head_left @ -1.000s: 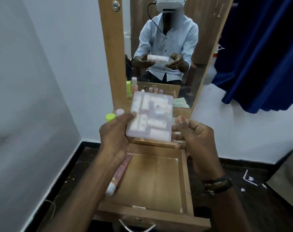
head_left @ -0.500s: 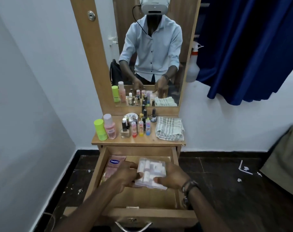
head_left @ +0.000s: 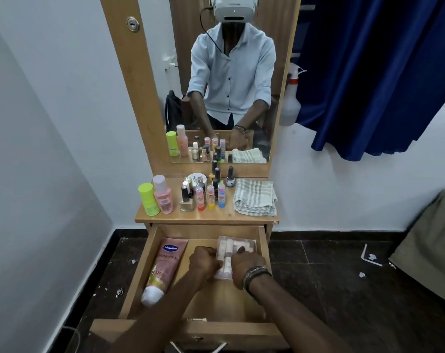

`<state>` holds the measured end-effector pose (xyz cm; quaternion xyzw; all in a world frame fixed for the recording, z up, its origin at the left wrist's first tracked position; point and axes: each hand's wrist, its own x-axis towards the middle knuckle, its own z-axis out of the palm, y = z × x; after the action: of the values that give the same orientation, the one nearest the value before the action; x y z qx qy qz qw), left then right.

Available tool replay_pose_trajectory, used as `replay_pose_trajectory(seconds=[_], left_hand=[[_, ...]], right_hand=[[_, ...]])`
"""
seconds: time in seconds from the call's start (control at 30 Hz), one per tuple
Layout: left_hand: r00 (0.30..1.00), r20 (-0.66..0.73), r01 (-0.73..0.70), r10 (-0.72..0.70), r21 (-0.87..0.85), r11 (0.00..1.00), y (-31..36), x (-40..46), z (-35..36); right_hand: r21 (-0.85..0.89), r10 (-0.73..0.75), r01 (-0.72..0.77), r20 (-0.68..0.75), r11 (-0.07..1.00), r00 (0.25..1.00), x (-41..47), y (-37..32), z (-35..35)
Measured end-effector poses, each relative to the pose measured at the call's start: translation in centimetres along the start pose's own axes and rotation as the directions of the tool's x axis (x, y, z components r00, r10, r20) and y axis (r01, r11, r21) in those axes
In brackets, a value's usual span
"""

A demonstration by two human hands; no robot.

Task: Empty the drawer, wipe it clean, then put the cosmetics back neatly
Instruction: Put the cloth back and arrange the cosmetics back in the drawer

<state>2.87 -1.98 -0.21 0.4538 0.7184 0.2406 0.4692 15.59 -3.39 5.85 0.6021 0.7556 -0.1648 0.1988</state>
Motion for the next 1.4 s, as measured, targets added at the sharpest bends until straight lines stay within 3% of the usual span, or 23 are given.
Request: replay_pose_trajectory(seconds=[0.13,0.57,0.83,1.03,1.13,1.23,1.4], left_hand=[[0.997,-0.069,-0.023,0.033,0.152,0.988,1.4,-1.5,0.0],[0.99,-0.105,-0.072,0.094,0.202,0.977,0.7,-1.6,1.6],[0.98,-0.122,-0.13,0.16,0.228,0.965,0.5,-1.4,1.2],[0.951,-0.132,-0.252,0.278,0.185,0.95,-0.1,-1.7,-0.8],[0.872,-0.281,-0.375,0.4,0.139,0.916,0.4,-3.5,-3.1],[0.727,-0.516,-0.473,0.454,0.104,0.875,1.9,-6.0,-5.7],[0.346,-0.853,-0.626,0.39,0.1,0.773,3.1,-6.5,-10.0]], right_hand=[[-0.105,0.012,-0.017,-0.041,0.994,0.999,0.0,-0.5,0.1],[-0.22,0.035,-0.042,-0.033,0.975,0.999,0.3,-0.5,0.9],[-0.118,0.036,-0.042,-0.053,0.992,0.998,-0.2,-0.7,1.0],[-0.016,0.019,-0.021,-0.136,1.0,0.99,-0.9,0.1,1.1],[-0.019,-0.018,0.015,-0.144,1.0,0.989,-1.4,-0.2,0.9],[-0.007,-0.074,0.073,-0.162,0.997,0.984,-2.2,-0.9,0.0],[0.066,-0.127,0.15,-0.269,0.987,0.955,-3.7,-3.0,-4.4]])
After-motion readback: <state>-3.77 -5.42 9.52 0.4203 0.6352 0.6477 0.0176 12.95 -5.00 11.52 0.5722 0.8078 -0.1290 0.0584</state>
